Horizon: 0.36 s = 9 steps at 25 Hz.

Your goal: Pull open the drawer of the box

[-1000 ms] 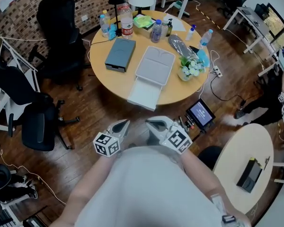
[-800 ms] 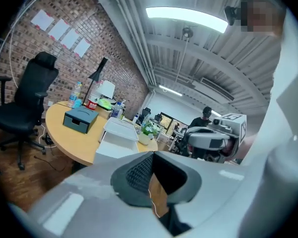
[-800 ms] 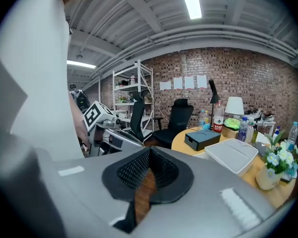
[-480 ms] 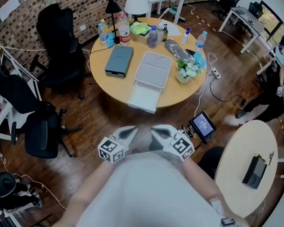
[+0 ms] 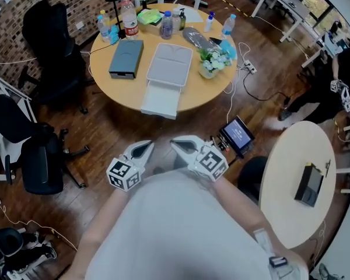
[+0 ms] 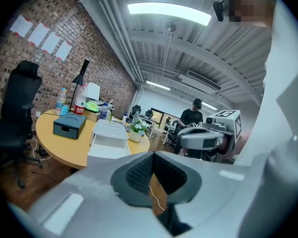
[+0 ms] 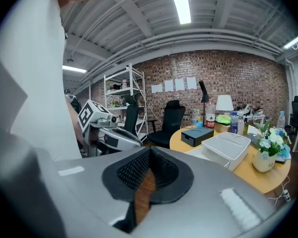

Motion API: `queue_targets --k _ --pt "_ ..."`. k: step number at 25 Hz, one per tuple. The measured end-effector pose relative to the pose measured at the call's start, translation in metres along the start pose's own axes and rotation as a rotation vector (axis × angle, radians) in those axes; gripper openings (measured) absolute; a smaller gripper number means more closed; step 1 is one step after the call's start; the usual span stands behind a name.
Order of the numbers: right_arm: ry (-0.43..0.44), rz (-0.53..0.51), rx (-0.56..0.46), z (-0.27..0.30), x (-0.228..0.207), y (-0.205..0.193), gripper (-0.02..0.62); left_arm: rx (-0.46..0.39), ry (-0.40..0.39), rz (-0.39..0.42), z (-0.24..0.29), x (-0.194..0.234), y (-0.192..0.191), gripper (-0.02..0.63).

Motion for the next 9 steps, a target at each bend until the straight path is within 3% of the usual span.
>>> queue_targets --k 9 --pt "0.008 0.014 -0.013 0.0048 0.0063 0.0039 -0.002 0.001 0.016 -0.014 -0.0073 0.0033 -0.0047 0.005"
Point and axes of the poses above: the fingertips, and each gripper's own axes: z forward along the fingers, x to its left, y out of its top, the point moved 8 cm from there along -z, backward along the fingers, and after that the axes turned 6 degrees about -y, right-handed, at the moved point
